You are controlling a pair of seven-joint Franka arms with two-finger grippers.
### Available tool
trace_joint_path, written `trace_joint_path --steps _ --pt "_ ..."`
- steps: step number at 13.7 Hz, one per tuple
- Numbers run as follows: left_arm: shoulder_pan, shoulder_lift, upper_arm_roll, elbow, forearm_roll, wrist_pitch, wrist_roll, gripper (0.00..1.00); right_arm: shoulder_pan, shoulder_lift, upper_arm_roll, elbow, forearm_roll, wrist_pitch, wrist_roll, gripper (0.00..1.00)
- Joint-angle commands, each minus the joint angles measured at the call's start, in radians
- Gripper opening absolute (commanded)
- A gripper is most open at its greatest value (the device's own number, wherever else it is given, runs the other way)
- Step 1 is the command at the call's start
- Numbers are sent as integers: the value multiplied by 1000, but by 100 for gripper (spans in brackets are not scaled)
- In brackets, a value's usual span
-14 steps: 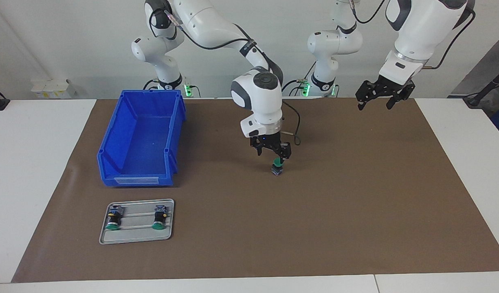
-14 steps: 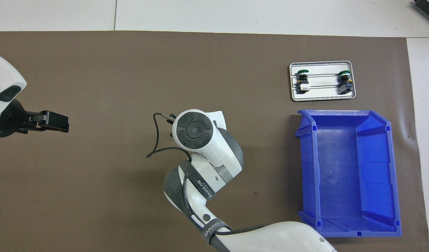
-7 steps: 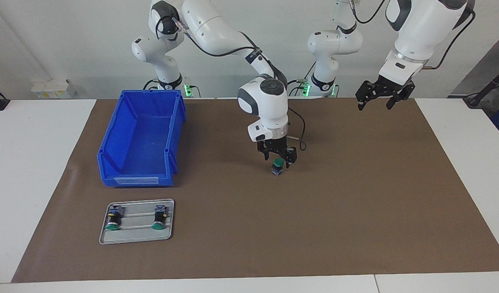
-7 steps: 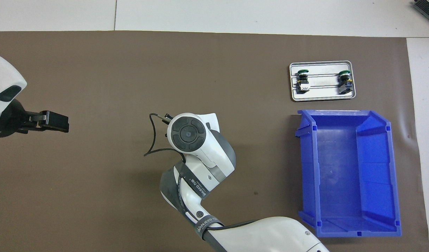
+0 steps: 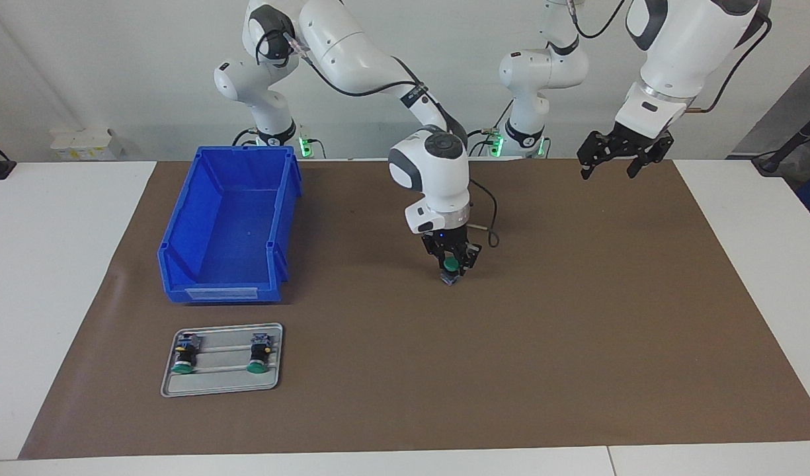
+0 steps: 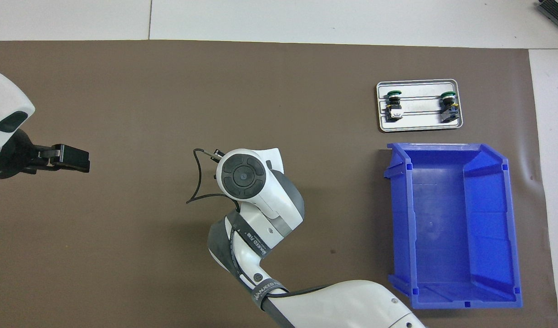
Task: Place and press button with both arms
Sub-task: 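Carry the green part with the right gripper over the blue bin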
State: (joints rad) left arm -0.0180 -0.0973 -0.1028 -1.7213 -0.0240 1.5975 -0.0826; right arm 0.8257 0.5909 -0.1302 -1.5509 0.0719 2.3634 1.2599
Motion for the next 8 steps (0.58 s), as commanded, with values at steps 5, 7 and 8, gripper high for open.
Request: trace_joint_path --steps 5,7,8 --pt "7 -32 2 -38 -11 21 9 100 -94 -64 -20 41 -20 -77 -103 0" --pt "7 -32 2 -38 -11 21 9 100 -163 -149 -20 40 -12 -194 -264 0" --pt "7 -32 2 -38 -11 21 9 100 -193 -192 -20 35 -12 -261 -369 0"
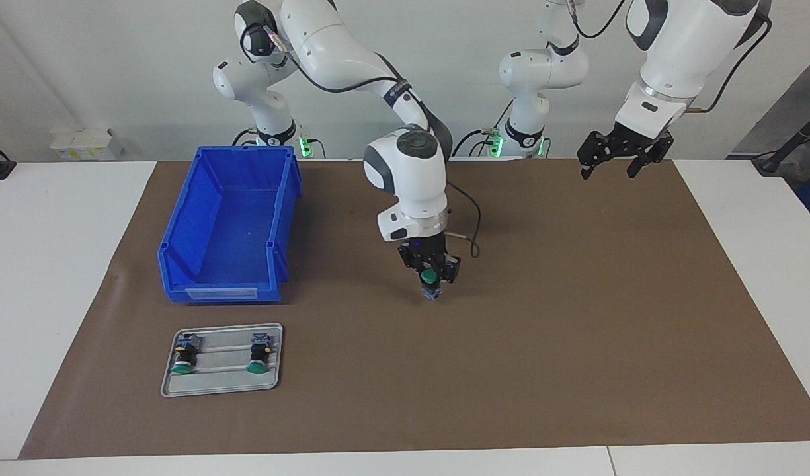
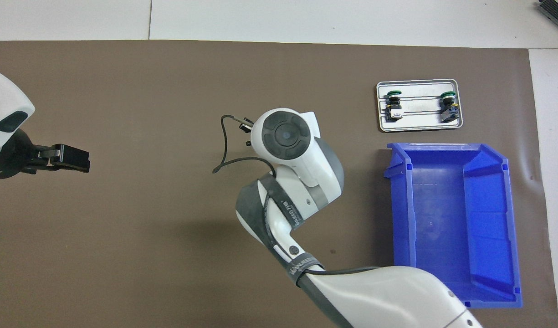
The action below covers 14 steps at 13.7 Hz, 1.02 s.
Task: Place and press button with both arms
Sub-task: 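Carry the green part with the right gripper over the blue bin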
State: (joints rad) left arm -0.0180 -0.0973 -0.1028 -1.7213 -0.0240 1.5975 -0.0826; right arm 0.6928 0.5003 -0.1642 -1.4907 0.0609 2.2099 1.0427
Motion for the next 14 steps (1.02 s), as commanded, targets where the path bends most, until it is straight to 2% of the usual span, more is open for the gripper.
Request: trace_joint_path --steps 1,4,8,10,12,14 --pt "7 -32 2 -38 -11 21 9 100 -94 -139 14 -34 -1 -175 -268 0" --pt "7 -32 2 -38 -11 21 9 100 -231 -222 12 -51 -1 -340 -600 0" --pt "7 -32 2 -38 -11 21 9 100 -422 -336 12 -228 -4 -337 -906 0" --pt "7 -32 2 -38 -11 21 9 100 -473 -393 11 -375 -4 -258 -972 0" --pt "7 -32 2 -38 -11 21 9 100 -512 -454 12 -539 -4 -118 -1033 0" --pt "7 -32 2 -38 -10 21 9 100 -533 -488 11 -656 -3 -15 -1078 0"
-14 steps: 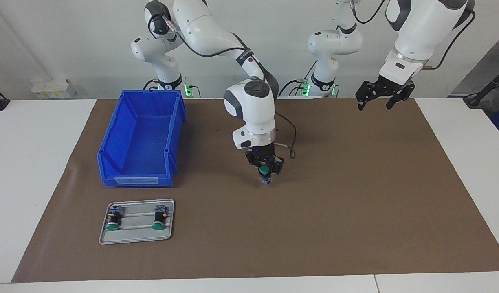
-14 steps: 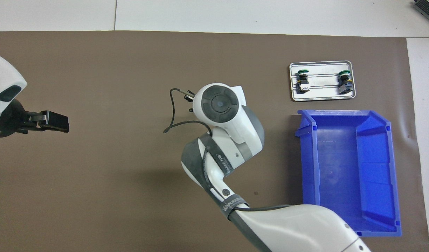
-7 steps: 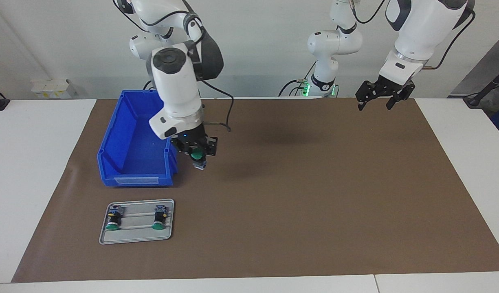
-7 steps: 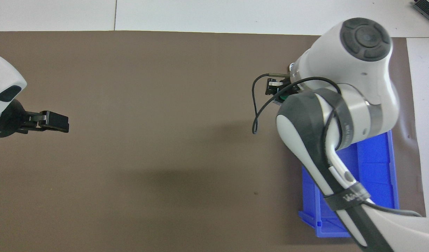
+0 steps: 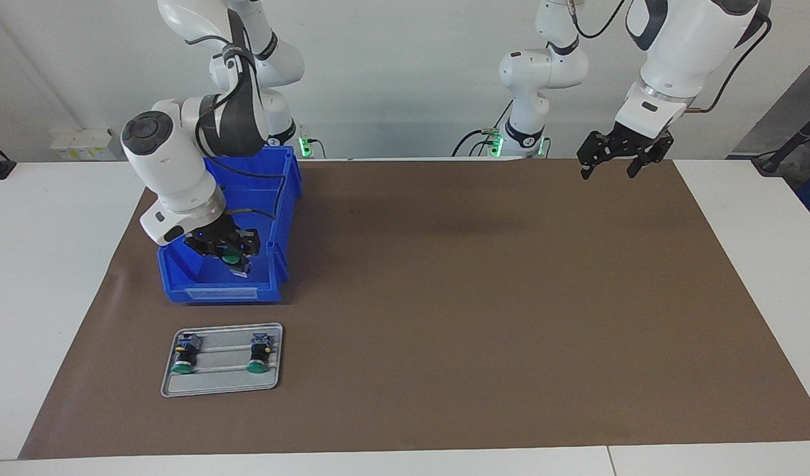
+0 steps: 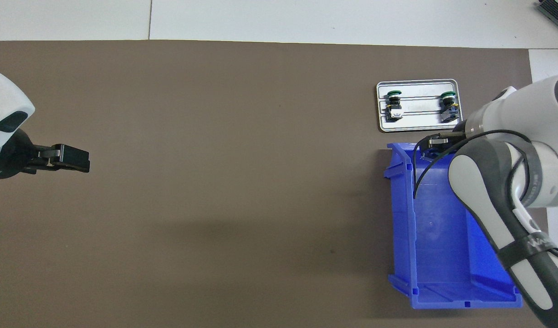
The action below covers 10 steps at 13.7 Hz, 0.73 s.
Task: Place and press button with both arms
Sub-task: 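Carry the green part with the right gripper over the blue bin, then lower the green part into the blue bin and open the right gripper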
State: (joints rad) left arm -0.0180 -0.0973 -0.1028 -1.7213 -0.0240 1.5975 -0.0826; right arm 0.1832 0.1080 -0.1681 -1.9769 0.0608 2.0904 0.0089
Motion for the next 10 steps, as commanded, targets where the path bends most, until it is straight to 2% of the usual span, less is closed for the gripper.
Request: trace_joint_path --steps 1,6,10 --pt "7 -32 2 -38 -11 21 9 100 -39 -99 15 -199 -3 129 -56 0" --pt "7 -32 2 -38 -11 21 9 100 -79 -96 16 -290 -3 238 -130 0" --pt "7 -32 2 -38 -11 21 9 100 -73 -74 16 -313 -3 299 -125 0"
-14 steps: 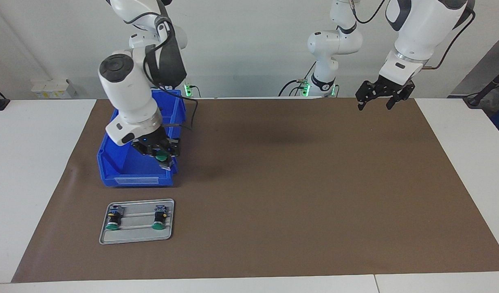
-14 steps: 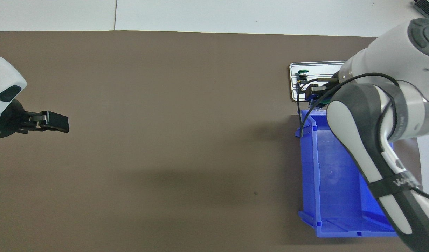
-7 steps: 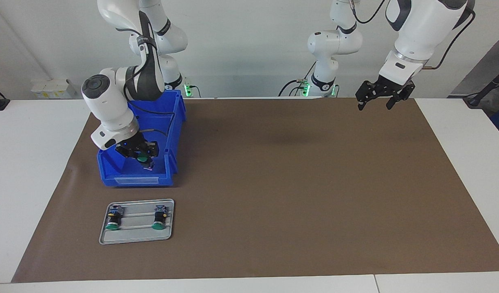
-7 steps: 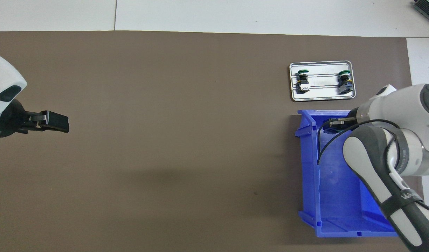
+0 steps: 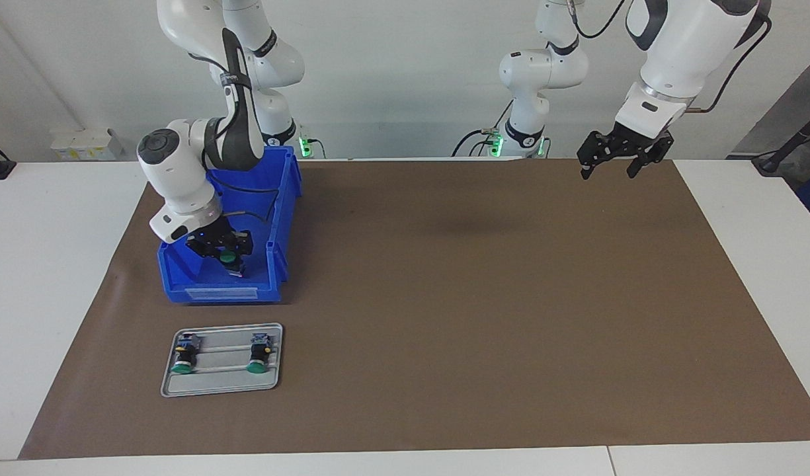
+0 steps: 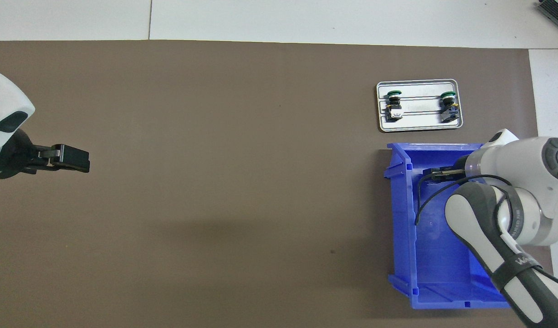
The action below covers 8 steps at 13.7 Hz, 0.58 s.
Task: Place and press button with both arms
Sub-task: 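Lower the green part into the blue bin and open the right gripper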
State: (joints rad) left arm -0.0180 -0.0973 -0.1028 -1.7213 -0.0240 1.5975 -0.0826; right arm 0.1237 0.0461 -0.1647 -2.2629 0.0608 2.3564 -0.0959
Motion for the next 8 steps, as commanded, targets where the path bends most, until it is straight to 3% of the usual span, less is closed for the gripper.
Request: trace_joint_path --steps 1,2,4,5,7,8 --pt "7 -32 2 -38 -11 21 9 100 -15 -11 13 -27 -1 35 -18 0" --pt "7 -32 2 -38 -11 21 9 100 -13 -8 13 -27 2 34 -15 4" --pt "7 -32 2 -38 -11 21 9 100 -12 -8 13 -27 5 34 -10 69" --pt "7 -32 2 -38 -11 21 9 100 -12 -8 13 -29 5 32 -7 84" --pt "7 -32 2 -38 -11 21 9 100 -13 -6 13 -20 5 23 -1 98" --pt "7 -32 2 -38 -11 21 9 100 -13 -6 13 -12 5 20 -1 99"
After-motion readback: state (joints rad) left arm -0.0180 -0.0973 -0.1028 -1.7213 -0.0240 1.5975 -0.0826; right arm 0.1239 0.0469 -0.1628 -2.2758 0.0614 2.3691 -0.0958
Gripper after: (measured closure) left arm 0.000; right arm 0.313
